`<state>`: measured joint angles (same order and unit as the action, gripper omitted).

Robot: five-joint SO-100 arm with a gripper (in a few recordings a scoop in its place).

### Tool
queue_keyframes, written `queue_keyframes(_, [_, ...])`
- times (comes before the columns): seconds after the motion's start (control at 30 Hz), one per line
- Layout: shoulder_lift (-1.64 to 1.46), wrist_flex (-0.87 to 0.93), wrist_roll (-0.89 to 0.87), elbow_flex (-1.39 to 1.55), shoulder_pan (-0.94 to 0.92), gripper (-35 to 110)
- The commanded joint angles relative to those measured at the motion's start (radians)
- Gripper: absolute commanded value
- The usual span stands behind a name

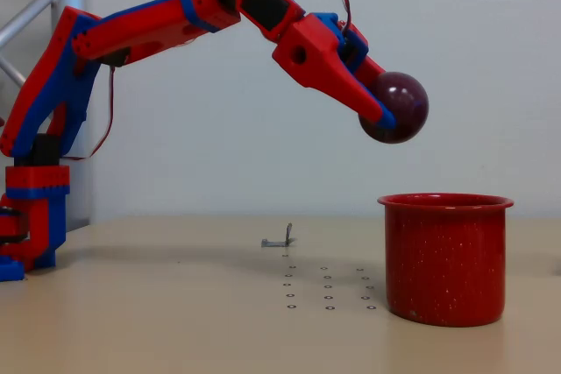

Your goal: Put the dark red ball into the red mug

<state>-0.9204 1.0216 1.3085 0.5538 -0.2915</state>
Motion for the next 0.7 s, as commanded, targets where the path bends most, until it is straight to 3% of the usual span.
queue_keyframes(0.0, [-0.031,-0.057,0.02,-0.129,-0.028,15])
queue_keyframes(0.53, [0.152,-0.178,0.098,-0.241,-0.058,16])
queue_keyframes(0.67, [0.172,-0.209,0.067,-0.249,-0.067,27])
